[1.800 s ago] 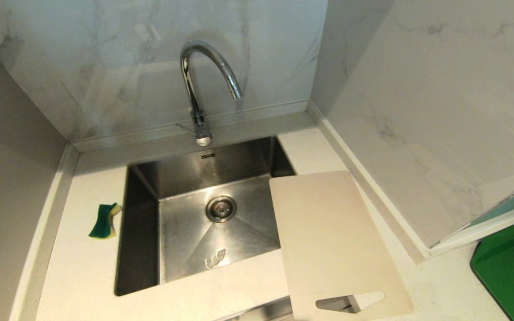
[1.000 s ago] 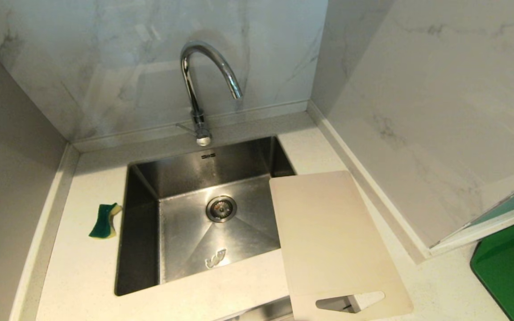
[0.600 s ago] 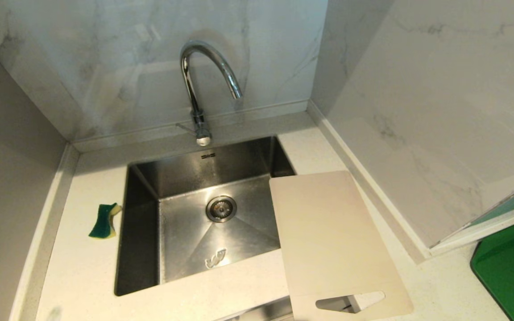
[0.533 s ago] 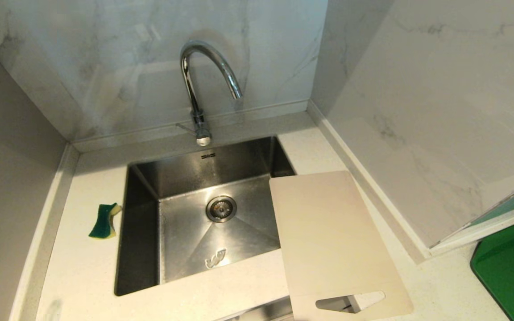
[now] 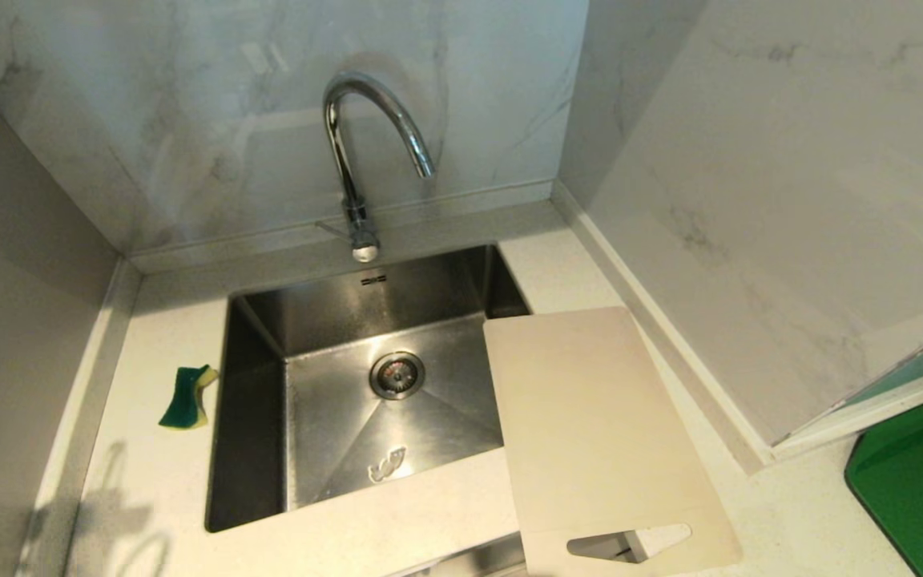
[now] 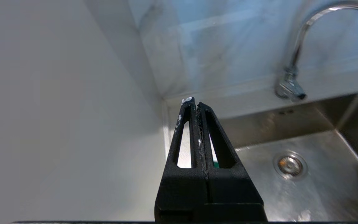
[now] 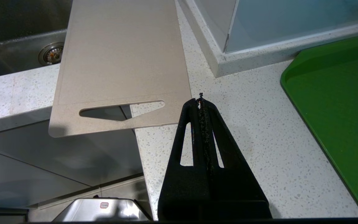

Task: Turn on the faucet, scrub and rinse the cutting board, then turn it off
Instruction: Turn on the tap

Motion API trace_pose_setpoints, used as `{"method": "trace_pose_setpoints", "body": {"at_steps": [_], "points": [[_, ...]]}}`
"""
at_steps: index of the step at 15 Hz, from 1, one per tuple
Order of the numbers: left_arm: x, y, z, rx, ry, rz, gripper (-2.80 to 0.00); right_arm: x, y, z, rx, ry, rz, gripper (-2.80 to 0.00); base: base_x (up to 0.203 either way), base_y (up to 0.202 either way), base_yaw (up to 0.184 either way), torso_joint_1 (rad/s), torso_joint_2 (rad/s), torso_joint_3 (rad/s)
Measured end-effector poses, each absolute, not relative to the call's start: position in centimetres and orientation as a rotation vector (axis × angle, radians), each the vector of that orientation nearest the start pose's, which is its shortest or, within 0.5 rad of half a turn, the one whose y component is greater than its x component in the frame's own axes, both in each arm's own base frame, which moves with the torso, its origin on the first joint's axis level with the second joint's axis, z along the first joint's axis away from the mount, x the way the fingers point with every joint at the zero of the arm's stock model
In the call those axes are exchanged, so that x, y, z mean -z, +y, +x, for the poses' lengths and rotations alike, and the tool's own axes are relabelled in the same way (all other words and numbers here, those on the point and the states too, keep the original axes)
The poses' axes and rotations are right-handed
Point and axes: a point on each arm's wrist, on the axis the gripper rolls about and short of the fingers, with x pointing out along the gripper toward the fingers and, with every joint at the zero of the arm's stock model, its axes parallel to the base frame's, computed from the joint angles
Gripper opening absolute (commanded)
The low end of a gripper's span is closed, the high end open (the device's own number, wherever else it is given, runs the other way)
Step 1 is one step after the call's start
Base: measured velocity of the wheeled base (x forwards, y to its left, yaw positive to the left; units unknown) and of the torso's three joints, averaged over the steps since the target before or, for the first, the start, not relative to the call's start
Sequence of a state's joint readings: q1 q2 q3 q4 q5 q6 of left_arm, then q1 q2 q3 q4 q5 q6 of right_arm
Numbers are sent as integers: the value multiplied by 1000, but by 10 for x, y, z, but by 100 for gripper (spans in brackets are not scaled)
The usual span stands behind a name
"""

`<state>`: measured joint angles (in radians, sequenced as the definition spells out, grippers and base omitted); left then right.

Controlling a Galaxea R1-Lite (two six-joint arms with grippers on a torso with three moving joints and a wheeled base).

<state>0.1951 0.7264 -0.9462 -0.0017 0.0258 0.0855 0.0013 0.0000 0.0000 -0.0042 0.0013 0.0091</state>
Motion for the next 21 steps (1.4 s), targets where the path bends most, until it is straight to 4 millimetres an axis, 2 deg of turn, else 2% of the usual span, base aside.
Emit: {"method": "trace_pose_setpoints", "body": {"at_steps": [3, 8, 11, 15, 21], "points": [[-358, 12, 54, -257, -207, 119, -280, -76, 0, -23, -2, -4, 9, -280, 0, 0, 0, 0, 0, 0], [-373, 15, 89, -273, -168, 149, -280, -76, 0, -23, -3, -4, 9, -280, 0, 0, 0, 0, 0, 0], [-380, 5, 116, -282, -140, 115, -280, -76, 0, -23, -3, -4, 9, -280, 0, 0, 0, 0, 0, 0], [-395, -2, 160, -296, -116, 17, -280, -76, 0, -23, -3, -4, 9, -280, 0, 0, 0, 0, 0, 0], [-410, -12, 243, -322, 5, -195, -280, -76, 0, -23, -3, -4, 10, -280, 0, 0, 0, 0, 0, 0]]}}
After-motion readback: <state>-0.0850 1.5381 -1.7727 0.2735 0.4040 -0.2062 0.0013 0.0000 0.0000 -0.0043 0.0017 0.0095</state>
